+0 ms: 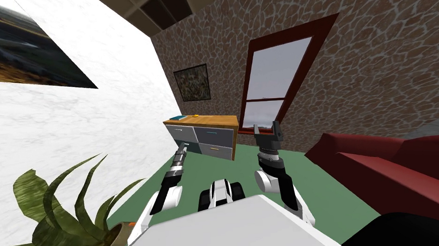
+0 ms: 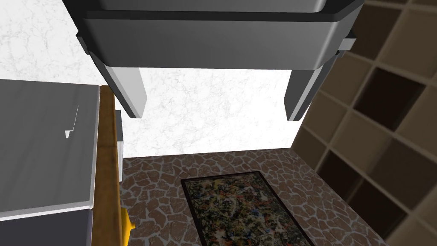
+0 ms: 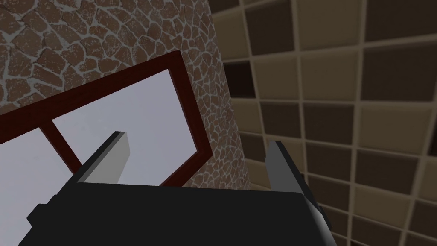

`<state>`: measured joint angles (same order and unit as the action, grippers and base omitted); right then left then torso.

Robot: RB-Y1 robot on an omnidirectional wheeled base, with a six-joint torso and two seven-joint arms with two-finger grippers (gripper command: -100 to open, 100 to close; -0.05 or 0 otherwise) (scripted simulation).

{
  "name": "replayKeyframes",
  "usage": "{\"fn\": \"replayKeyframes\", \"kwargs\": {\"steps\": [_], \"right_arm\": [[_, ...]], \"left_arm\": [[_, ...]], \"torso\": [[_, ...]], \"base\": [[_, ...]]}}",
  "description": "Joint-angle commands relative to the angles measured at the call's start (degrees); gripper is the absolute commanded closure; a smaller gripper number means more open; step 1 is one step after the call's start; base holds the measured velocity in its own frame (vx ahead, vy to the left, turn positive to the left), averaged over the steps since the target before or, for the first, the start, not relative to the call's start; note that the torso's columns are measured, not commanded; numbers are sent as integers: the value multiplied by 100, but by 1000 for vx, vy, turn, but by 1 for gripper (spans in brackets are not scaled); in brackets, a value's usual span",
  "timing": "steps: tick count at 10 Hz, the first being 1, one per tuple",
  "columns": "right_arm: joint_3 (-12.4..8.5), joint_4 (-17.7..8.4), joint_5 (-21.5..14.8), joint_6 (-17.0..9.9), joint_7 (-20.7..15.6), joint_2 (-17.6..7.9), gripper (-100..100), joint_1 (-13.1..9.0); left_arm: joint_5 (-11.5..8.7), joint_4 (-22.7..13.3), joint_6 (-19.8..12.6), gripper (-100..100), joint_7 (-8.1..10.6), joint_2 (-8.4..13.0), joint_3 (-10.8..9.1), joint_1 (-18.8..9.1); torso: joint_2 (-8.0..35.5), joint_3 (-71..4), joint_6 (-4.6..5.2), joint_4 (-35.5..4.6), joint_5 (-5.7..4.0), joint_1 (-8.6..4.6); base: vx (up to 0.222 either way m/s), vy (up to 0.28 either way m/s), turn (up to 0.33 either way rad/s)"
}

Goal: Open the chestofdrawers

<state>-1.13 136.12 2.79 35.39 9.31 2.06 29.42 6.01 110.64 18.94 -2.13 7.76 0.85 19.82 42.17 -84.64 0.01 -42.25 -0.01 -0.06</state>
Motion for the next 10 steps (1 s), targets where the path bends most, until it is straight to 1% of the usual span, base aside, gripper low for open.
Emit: {"fn": "replayKeyframes", "kwargs": {"steps": [1,2,6,10], "right_arm": [[0,0,0,0,0,0,0,1],[0,1,0,0,0,0,0,1],[0,0,0,0,0,0,0,0],[0,0,0,0,0,0,0,0]], "left_arm": [[45,-340,-220,-100,1,63,132,-187],[66,-543,-303,-100,-1,98,189,-299],[111,-980,-481,-100,-5,167,311,-540],[163,-1482,-685,-100,-10,286,450,-816]], "torso": [[-16,-9,0,4,-1,-4],[6,1,-3,0,1,9],[16,10,-1,-5,1,6],[14,8,-1,-4,1,5]], "base": [[154,-52,-78],[122,-50,-85],[109,-47,-73],[105,-40,-76]]}}
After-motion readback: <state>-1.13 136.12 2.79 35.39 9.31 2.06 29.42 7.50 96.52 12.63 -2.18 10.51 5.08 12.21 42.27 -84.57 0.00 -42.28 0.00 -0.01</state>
